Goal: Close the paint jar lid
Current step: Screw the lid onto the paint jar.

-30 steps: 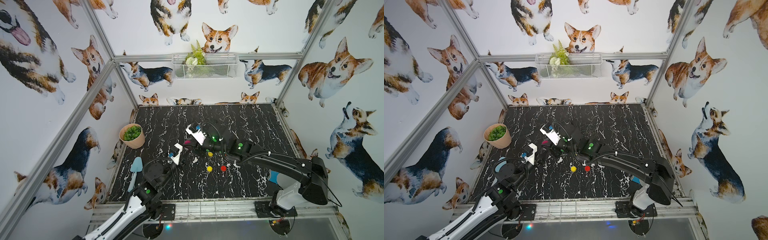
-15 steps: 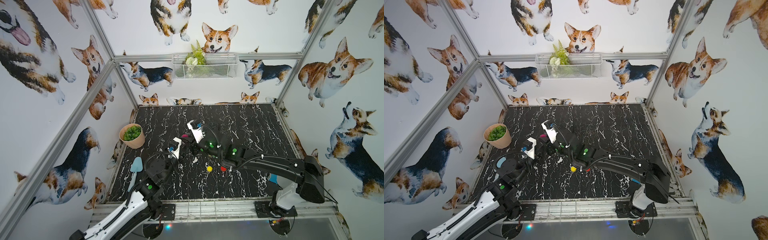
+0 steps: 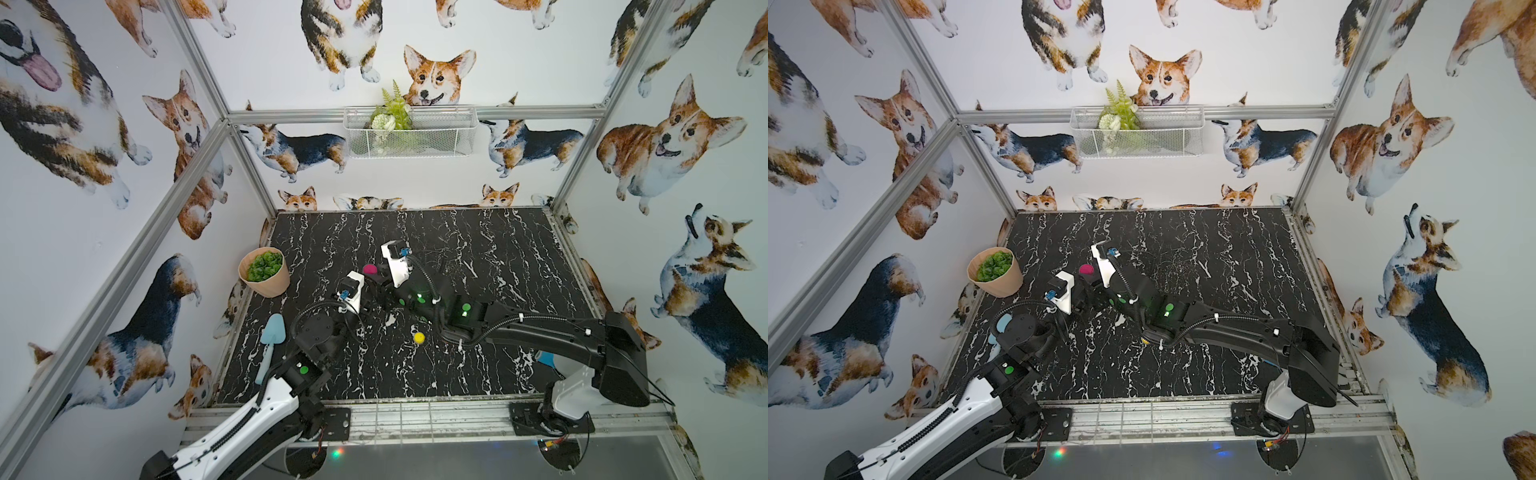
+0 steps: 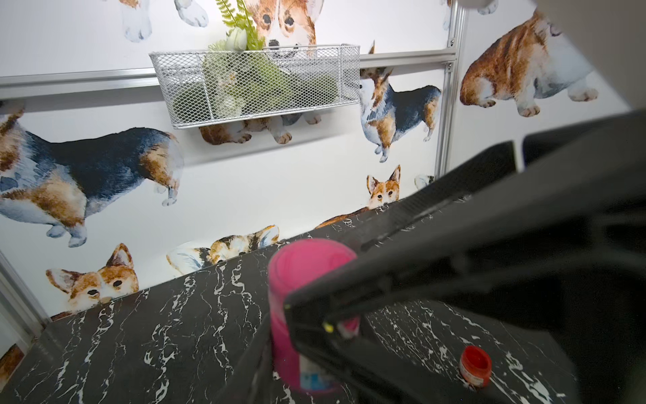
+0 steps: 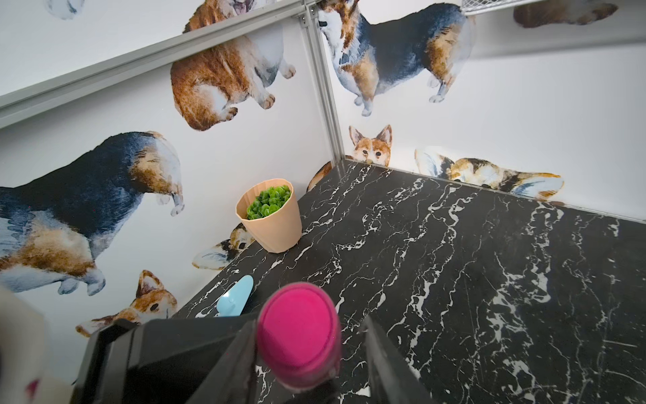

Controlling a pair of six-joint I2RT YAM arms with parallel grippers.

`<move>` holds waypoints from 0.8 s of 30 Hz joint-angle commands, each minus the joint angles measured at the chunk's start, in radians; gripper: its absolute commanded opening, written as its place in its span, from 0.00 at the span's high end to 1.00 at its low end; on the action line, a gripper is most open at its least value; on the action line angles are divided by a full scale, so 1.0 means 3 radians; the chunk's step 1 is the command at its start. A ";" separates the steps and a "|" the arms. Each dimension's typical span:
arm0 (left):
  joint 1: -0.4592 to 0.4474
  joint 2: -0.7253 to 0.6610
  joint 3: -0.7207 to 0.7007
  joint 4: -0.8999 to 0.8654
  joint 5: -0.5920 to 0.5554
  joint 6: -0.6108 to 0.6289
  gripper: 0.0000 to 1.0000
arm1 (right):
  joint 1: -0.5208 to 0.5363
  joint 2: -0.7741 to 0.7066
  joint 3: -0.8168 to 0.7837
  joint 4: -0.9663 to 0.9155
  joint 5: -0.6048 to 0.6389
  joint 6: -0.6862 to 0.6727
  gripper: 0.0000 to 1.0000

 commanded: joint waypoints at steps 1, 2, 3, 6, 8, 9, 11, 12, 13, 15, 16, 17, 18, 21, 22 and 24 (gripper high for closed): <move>0.0005 -0.0043 -0.0015 0.0664 -0.0031 -0.0081 0.66 | 0.0000 -0.0017 -0.0054 -0.0493 0.0016 -0.0076 0.38; 0.0004 -0.0053 -0.0045 0.0646 -0.0033 -0.0092 0.66 | -0.0003 -0.0037 -0.0067 -0.0502 0.0002 -0.0085 0.33; 0.0004 -0.0069 -0.0064 0.0622 -0.0043 -0.0103 0.66 | -0.0002 -0.0052 -0.0091 -0.0497 -0.0012 -0.0096 0.29; 0.0002 -0.0120 -0.0106 0.0498 -0.0057 -0.0091 0.66 | -0.0004 -0.0140 -0.0171 -0.0500 -0.0112 -0.0177 0.23; 0.0007 -0.0166 -0.0125 0.0406 -0.0054 -0.0073 0.66 | 0.0001 -0.0227 -0.0212 -0.0553 -0.0227 -0.0283 0.18; 0.0002 -0.0193 -0.0132 0.0349 -0.0048 -0.0066 0.66 | -0.0001 -0.0284 -0.0234 -0.0594 -0.0319 -0.0356 0.17; 0.0006 -0.0250 -0.0155 0.0251 -0.0019 -0.0057 0.66 | -0.0004 -0.0417 -0.0306 -0.0638 -0.0452 -0.0496 0.17; 0.0007 -0.0288 -0.0165 0.0196 0.0010 -0.0055 0.66 | -0.0021 -0.0498 -0.0356 -0.0637 -0.0568 -0.0581 0.17; 0.0003 -0.0324 -0.0179 0.0150 0.0050 -0.0063 0.66 | -0.0039 -0.0577 -0.0382 -0.0665 -0.0635 -0.0647 0.17; 0.0003 -0.0386 -0.0183 0.0036 0.0164 -0.0070 0.66 | -0.0110 -0.0723 -0.0440 -0.0673 -0.0796 -0.0771 0.18; 0.0007 -0.0417 -0.0190 -0.0019 0.0245 -0.0076 0.65 | -0.0178 -0.0795 -0.0448 -0.0682 -0.0944 -0.0823 0.18; 0.0007 -0.0438 -0.0189 -0.0068 0.0356 -0.0073 0.65 | -0.0226 -0.0847 -0.0444 -0.0702 -0.1045 -0.0866 0.19; 0.0007 -0.0451 -0.0166 -0.0156 0.0452 -0.0092 0.65 | -0.0298 -0.0901 -0.0432 -0.0714 -0.1195 -0.0944 0.19; 0.0007 -0.0455 -0.0108 -0.0344 0.0833 -0.0127 0.65 | -0.0421 -0.0968 -0.0313 -0.0813 -0.1332 -0.1186 0.22; 0.0007 -0.0443 -0.0083 -0.0408 0.0975 -0.0137 0.65 | -0.0431 -0.0979 -0.0263 -0.0851 -0.1403 -0.1321 0.24; 0.0007 -0.0409 -0.0049 -0.0474 0.1205 -0.0174 0.65 | -0.0435 -0.0967 -0.0157 -0.0966 -0.1648 -0.1574 0.26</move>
